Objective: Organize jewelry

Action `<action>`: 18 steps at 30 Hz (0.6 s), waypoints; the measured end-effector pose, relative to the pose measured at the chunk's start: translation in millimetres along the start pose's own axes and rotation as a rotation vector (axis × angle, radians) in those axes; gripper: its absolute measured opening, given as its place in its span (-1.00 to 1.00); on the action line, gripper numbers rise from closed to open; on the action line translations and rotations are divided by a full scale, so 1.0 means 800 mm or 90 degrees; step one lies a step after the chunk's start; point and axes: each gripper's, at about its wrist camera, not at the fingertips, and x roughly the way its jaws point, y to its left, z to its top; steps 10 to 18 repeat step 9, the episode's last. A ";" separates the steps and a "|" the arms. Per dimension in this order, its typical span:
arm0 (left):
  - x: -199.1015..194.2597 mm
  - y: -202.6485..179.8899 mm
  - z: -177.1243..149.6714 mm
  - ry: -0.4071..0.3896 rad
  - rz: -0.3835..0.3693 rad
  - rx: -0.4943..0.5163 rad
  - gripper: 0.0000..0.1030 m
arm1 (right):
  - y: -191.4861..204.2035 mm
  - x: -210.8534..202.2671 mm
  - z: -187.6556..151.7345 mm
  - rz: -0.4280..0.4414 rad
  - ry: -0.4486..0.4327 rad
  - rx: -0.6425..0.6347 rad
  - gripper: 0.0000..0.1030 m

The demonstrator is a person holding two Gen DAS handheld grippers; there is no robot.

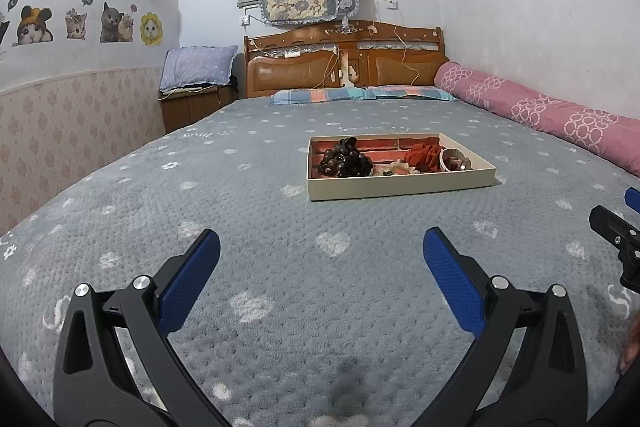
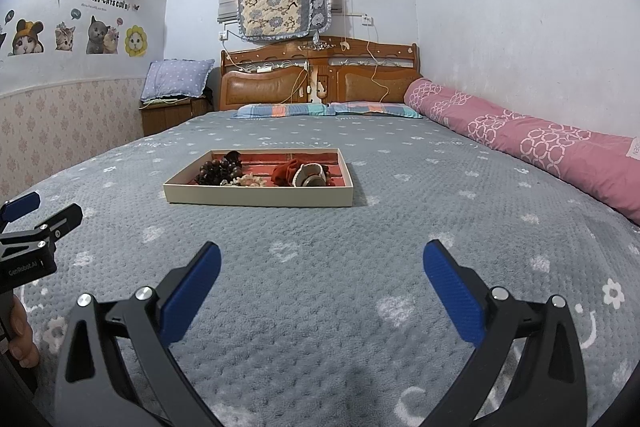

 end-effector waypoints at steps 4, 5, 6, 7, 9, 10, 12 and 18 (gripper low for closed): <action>0.001 0.000 0.000 0.000 0.001 0.001 0.91 | 0.000 0.000 0.000 0.000 0.000 0.001 0.92; 0.000 0.000 0.000 0.001 0.001 0.001 0.91 | 0.000 0.000 0.000 0.000 0.000 0.001 0.92; 0.000 0.000 0.000 0.001 0.003 0.004 0.91 | 0.000 0.000 0.000 0.000 0.000 0.001 0.92; 0.001 0.000 -0.001 0.000 0.003 0.005 0.91 | 0.000 0.000 0.000 0.000 0.001 0.001 0.92; 0.001 0.000 -0.003 0.000 0.003 0.007 0.91 | 0.000 0.000 0.000 0.000 0.000 0.000 0.92; 0.001 0.000 -0.003 0.000 0.003 0.007 0.91 | 0.000 0.000 0.000 0.000 0.000 0.000 0.92; 0.001 0.000 -0.003 0.000 0.003 0.007 0.91 | 0.000 0.000 0.000 0.000 0.000 0.000 0.92; 0.001 0.000 -0.003 0.000 0.003 0.007 0.91 | 0.000 0.000 0.000 0.000 0.000 0.000 0.92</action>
